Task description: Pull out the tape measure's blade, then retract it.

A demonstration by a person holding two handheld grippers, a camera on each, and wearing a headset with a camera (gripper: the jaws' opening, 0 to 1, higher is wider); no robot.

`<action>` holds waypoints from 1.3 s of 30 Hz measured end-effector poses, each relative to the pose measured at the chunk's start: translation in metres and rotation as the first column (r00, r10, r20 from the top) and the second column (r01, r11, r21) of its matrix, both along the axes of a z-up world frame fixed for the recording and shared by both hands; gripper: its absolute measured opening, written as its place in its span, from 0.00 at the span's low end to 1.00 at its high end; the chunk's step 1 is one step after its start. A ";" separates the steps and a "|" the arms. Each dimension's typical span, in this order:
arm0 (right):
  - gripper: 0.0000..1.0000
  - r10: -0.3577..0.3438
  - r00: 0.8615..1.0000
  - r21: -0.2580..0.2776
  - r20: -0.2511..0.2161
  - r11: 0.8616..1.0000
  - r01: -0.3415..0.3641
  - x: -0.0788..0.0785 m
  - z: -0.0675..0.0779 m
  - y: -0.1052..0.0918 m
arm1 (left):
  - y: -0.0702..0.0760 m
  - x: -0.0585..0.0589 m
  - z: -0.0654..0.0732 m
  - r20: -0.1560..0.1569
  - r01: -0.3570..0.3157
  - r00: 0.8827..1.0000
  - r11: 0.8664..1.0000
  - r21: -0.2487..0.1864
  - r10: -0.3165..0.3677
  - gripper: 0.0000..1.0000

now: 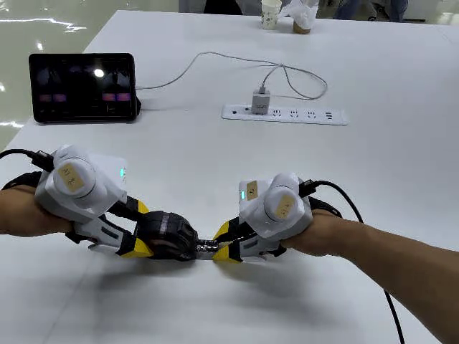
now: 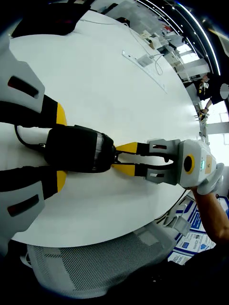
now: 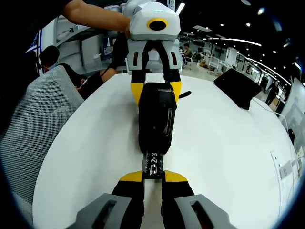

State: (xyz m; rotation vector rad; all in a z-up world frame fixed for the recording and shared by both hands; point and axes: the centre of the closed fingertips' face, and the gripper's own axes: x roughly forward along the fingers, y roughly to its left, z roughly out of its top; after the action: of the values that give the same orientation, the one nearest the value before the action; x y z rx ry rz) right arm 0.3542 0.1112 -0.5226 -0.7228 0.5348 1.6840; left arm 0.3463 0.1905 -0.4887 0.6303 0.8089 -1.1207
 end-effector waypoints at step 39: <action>0.10 -0.026 1.000 -0.011 -0.008 1.000 0.026 0.008 0.003 -0.053 | 0.000 0.000 0.000 -0.004 0.003 1.000 1.000 0.005 -0.003 0.24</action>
State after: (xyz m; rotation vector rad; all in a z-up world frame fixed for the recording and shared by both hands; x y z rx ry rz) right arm 0.3625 0.0582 -0.5201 -0.7146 0.5569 1.6618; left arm 0.3462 0.1903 -0.4887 0.6333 0.8149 -1.1233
